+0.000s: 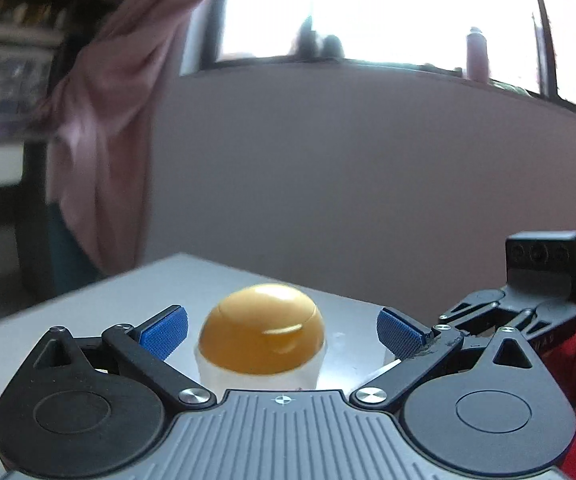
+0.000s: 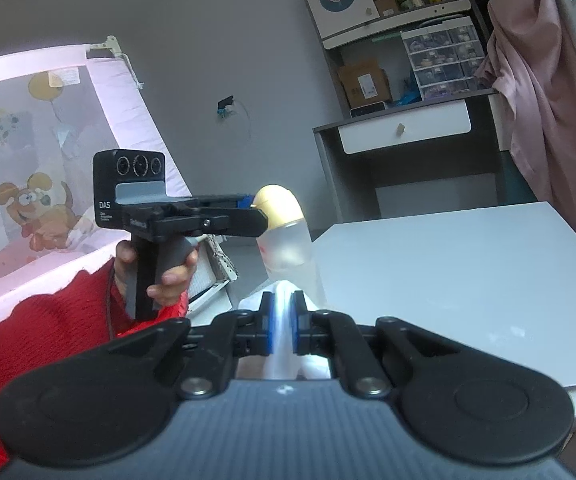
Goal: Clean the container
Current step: 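Bring the tissue in the right gripper to the bottle body while the left gripper holds it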
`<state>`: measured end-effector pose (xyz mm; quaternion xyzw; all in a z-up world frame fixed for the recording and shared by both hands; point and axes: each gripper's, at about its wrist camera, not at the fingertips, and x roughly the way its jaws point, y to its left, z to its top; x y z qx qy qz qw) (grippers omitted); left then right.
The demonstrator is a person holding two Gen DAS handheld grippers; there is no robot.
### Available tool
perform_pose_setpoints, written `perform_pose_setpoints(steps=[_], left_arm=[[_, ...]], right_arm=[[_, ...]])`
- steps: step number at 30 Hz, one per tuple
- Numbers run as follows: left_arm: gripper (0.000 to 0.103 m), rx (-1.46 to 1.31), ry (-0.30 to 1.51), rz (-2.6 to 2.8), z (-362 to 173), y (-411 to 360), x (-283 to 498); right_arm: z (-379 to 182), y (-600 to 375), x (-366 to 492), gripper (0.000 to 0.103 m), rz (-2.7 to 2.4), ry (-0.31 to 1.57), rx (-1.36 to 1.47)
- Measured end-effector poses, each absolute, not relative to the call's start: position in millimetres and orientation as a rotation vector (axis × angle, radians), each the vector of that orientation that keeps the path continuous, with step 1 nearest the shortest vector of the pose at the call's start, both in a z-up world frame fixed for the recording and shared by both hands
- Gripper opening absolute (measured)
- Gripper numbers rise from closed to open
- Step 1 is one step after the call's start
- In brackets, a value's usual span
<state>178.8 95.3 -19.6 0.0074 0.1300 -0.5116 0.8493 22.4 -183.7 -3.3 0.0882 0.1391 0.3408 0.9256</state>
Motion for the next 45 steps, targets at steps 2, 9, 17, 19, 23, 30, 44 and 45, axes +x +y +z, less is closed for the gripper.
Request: perform_pose_setpoints(steps=[2,9,17,19,23,30,44,45], left_arm=[[0.102,0.023,0.263,-1.110,-24,95,183],[0.101,0.030,0.252,-1.180,-43,87,195],[0.100,0.031,0.241,-1.210,-36,89,199],[0.100,0.016,0.244,-1.210,-33,92,200],[0.085,0.009,0.270,-1.212,-32,88,203],[0.064,0.013,0.272,-1.196,-26,82,201],[0.063,0.009,0.351,-0.755,0,48,157],[0.063,0.012,0.360,-0.718,2,44,154]], right_arm=[[-3,-184,23,0.008,0.697,0.288,0.178],[-5,-181,25,0.008,0.684,0.296,0.169],[-5,-180,29,0.008,0.678,0.310,0.164],[-6,-179,29,0.008,0.679,0.313,0.161],[-7,-179,28,0.008,0.681,0.315,0.163],[-7,-177,27,0.008,0.686,0.317,0.161],[-6,-182,25,0.008,0.685,0.296,0.168],[-6,-182,25,0.007,0.684,0.294,0.169]])
